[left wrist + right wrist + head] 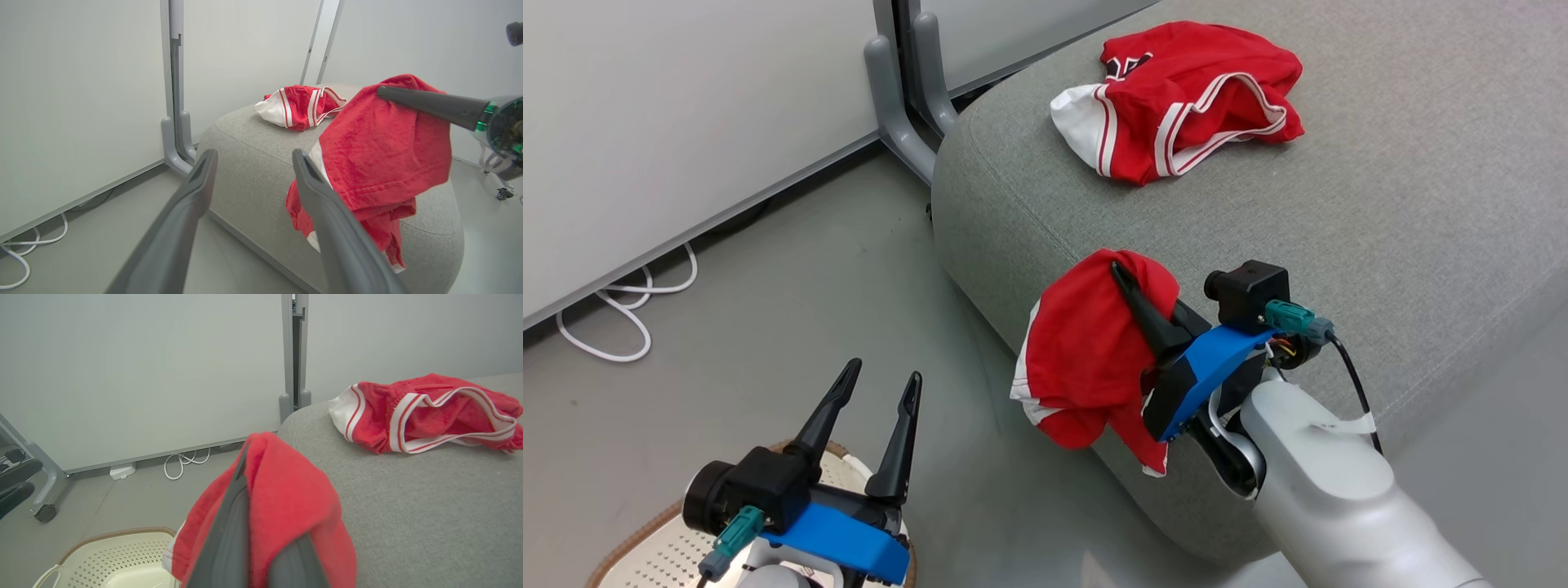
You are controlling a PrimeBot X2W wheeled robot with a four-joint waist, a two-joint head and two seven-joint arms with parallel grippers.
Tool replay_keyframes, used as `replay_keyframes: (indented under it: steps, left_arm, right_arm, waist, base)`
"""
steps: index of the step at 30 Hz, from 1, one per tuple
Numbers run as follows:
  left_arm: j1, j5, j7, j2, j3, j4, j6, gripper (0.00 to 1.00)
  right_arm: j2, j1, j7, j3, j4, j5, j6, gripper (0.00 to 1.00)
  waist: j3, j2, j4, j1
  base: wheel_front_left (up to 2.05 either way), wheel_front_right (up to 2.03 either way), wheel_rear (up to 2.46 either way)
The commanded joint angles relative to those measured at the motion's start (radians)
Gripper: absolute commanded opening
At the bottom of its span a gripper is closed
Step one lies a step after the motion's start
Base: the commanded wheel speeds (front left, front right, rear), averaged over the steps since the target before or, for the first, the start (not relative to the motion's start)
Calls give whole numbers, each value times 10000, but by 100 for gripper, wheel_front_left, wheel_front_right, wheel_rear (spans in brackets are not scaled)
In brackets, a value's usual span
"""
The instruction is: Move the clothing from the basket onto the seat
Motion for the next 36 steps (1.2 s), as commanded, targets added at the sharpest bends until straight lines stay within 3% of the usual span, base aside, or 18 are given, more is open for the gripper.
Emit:
replay_keyframes:
  steps: [1, 6, 11, 17, 21, 27, 35, 36]
  left_arm:
    - [-99, -51, -26, 48, -15, 24, -75, 100]
    - [-231, 151, -26, 221, 329, -172, -75, 100]
    - [-884, 495, -26, 719, 208, -595, -76, 100]
    - [-2288, 732, 183, 1378, 5, -1450, -74, 100]
    - [-3139, 932, 333, 1743, -68, -2071, -74, 100]
    - [-3747, 1075, 327, 1873, -86, -2442, -67, 100]
    - [-3528, 917, 128, 1658, -156, -2057, -36, 100]
    - [-3487, 875, 117, 1626, -171, -1963, -36, 100]
  right_arm:
    - [38, 97, -34, -71, -18, -103, 1, 0]
    - [57, -1236, -36, -1093, 42, -388, 1, 0]
    - [-593, -3182, -33, -3366, 72, -998, 1, 0]
    - [-2480, -5278, 209, -6044, 47, -2398, 3, 0]
    - [-3280, -5813, 301, -7531, 163, -3040, 1, 0]
    - [-3306, -5264, 135, -8917, 777, -3448, 1, 0]
    - [-2809, -4492, -18, -9540, 1617, -4004, 1, 0]
    - [-2759, -4403, -30, -9514, 1615, -4054, 1, 29]
  waist:
    - [63, -1, 5, 0]
    - [767, -1, -42, 0]
    - [2285, -1, 454, 0]
    - [4611, -1, 1350, 0]
    - [5848, -1, 1843, 0]
    - [6747, -1, 2340, 0]
    - [6289, -1, 2442, 0]
    - [6162, -1, 2441, 0]
  base:
    - [0, 0, 0]
    - [0, 0, 0]
    - [0, 0, 0]
    - [0, 0, 0]
    - [0, 0, 0]
    - [0, 0, 0]
    - [0, 0, 0]
    - [0, 0, 0]
